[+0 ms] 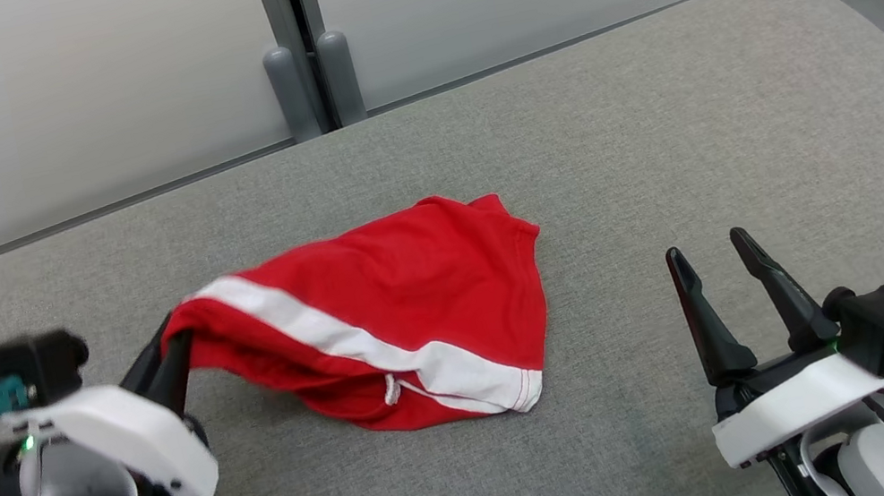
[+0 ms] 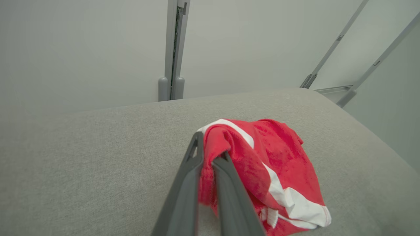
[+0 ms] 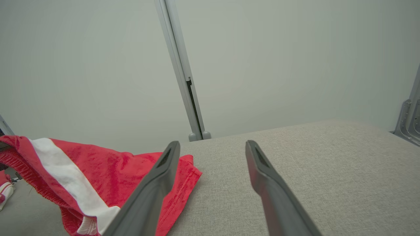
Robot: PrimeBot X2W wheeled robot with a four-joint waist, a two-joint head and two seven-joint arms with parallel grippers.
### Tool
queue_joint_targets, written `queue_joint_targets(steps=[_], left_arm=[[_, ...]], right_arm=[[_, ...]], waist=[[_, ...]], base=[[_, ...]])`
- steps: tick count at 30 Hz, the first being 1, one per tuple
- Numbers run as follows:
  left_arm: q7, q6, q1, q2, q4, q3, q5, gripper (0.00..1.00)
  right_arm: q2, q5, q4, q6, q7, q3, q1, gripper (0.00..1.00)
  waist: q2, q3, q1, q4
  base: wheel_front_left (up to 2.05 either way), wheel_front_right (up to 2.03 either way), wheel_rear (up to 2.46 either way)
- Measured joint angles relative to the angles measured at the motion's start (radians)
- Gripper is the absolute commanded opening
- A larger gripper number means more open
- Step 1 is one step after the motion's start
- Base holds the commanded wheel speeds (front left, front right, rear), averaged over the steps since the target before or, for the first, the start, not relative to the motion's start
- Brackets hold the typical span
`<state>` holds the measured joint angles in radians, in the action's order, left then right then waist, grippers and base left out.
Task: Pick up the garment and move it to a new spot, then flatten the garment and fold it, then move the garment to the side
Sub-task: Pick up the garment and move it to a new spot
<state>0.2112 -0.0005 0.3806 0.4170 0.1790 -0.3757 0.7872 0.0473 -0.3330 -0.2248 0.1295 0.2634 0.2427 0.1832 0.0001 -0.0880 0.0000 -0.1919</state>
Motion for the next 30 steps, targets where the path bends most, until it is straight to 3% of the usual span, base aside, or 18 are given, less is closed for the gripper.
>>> queue_joint_targets(steps=[4,8,10,11,16,19,24,30], left_arm=[[-0.116,0.019,-0.138,-0.022,0.099,0.031,0.012,0.00],[-0.188,0.006,-0.191,-0.055,0.185,0.038,0.028,0.00],[-0.225,0.001,-0.191,-0.055,0.228,0.029,0.005,0.70],[-0.238,0.000,-0.191,-0.053,0.250,0.013,-0.019,1.00],[-0.314,-0.046,-0.186,-0.066,0.313,-0.037,-0.076,1.00],[-0.362,-0.049,-0.176,-0.054,0.322,-0.046,-0.111,1.00],[-0.427,-0.009,-0.167,-0.027,0.259,-0.019,-0.142,1.00],[-0.462,0.084,-0.222,-0.015,0.078,0.068,-0.145,1.00]], right_arm=[[0.000,0.012,-0.006,0.000,0.000,0.000,0.002,1.00],[0.001,0.027,-0.018,0.000,0.000,-0.007,0.002,1.00],[0.000,0.034,-0.024,0.000,0.000,-0.005,0.005,1.00],[-0.001,0.034,-0.027,0.000,0.000,-0.002,0.008,1.00],[0.000,0.040,-0.034,0.000,0.000,0.000,0.010,1.00],[0.004,0.042,-0.034,0.000,0.000,-0.005,0.003,1.00],[0.008,0.042,-0.028,0.000,0.000,-0.011,-0.005,1.00],[0.009,0.041,-0.005,0.000,0.000,-0.026,-0.023,1.00]], waist=[[0.0000,-0.007,0.0000,0.013],[0.0000,-0.006,0.0000,0.034],[0.0000,-0.003,0.0000,0.047],[0.0000,0.000,0.0000,0.052],[-0.0001,0.019,0.0000,0.076],[0.0000,0.029,0.0000,0.089],[0.0000,0.045,0.0000,0.104],[0.0000,0.072,0.0000,0.111]], base=[[0.00,0.00,0.00],[0.00,0.00,0.00],[0.00,0.00,0.00],[0.00,0.00,0.00],[0.00,0.00,0.00],[0.00,0.00,0.00],[0.00,0.00,0.00],[0.00,0.00,0.00]])
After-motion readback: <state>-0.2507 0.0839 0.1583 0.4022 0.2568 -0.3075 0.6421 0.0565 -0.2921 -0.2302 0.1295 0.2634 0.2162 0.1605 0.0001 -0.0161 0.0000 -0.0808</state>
